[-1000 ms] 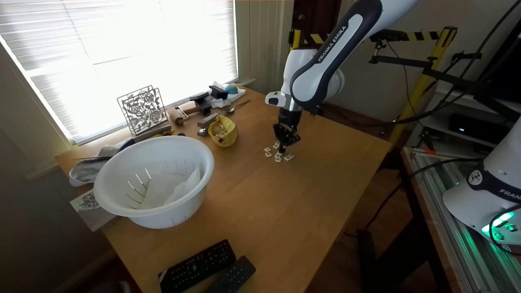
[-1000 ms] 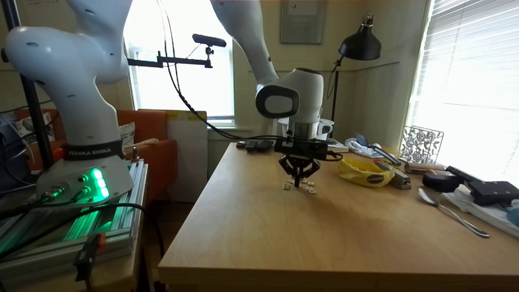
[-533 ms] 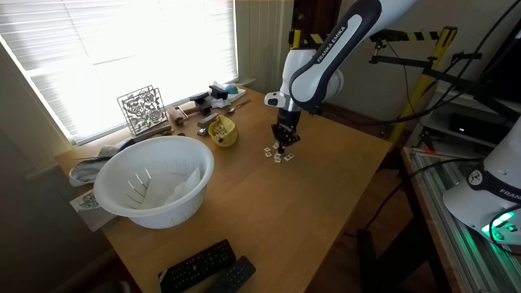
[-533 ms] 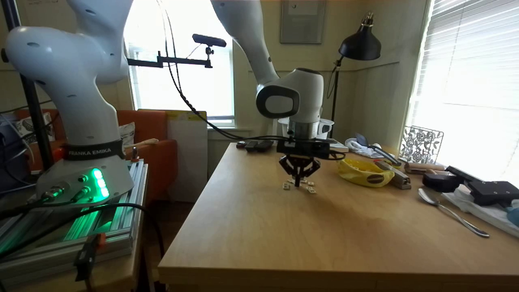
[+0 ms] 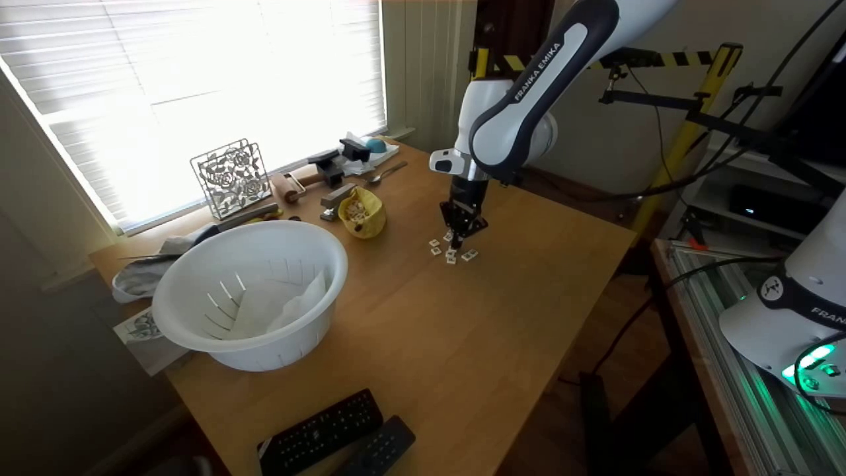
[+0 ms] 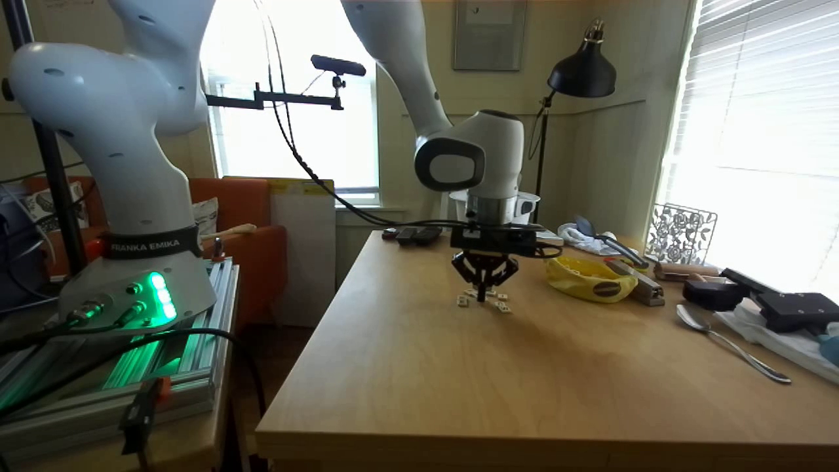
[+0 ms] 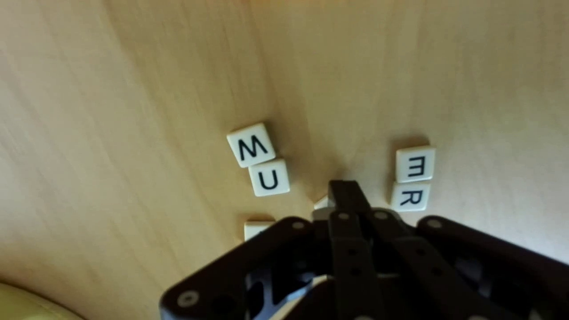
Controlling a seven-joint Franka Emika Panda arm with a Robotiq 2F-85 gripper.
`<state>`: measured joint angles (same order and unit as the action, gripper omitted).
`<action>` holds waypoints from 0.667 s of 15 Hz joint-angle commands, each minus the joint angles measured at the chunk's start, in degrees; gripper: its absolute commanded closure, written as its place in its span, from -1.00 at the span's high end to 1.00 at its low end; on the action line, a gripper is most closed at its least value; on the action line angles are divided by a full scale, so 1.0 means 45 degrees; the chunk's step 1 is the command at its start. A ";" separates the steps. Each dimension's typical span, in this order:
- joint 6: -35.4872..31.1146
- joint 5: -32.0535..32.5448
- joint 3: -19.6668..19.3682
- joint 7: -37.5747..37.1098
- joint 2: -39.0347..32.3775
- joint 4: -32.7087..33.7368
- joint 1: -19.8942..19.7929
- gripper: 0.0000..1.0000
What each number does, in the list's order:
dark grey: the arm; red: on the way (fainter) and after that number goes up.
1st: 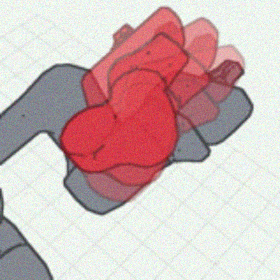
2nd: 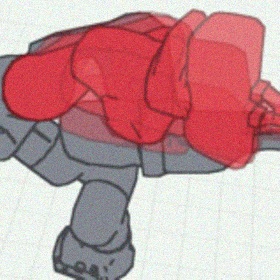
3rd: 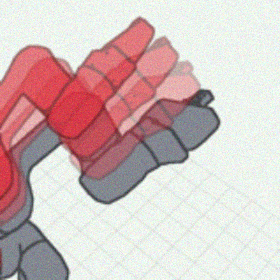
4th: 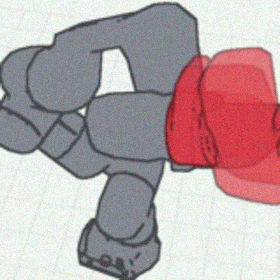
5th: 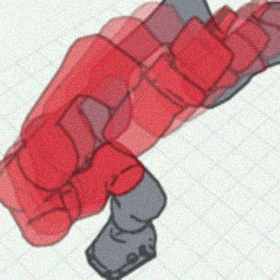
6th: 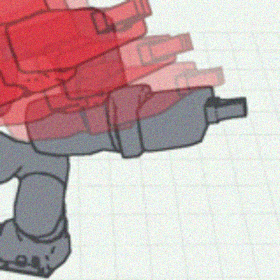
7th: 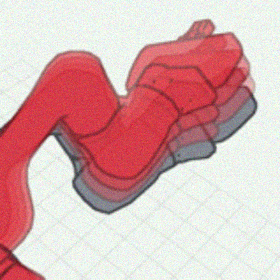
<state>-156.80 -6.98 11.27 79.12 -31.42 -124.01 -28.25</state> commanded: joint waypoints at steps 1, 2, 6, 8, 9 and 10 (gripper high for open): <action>0.0495 -0.0449 0.0056 0.0685 -0.0147 0.0373 -0.0112 -1.00; 0.0531 -0.0471 0.0059 0.0730 -0.0115 0.0373 -0.0123 -1.00; 0.0754 -0.0652 0.0157 0.1030 0.0067 0.0347 -0.0187 -1.00; 0.0770 -0.0866 0.0175 0.1194 0.0144 0.0343 -0.0184 -1.00; 0.0763 -0.0956 0.0107 0.1074 0.0244 0.0299 -0.0112 -1.00; 0.0890 -0.1118 0.0132 0.1025 0.0346 0.0283 -0.0136 -1.00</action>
<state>-155.10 -8.94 11.47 81.96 -31.18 -123.13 -28.43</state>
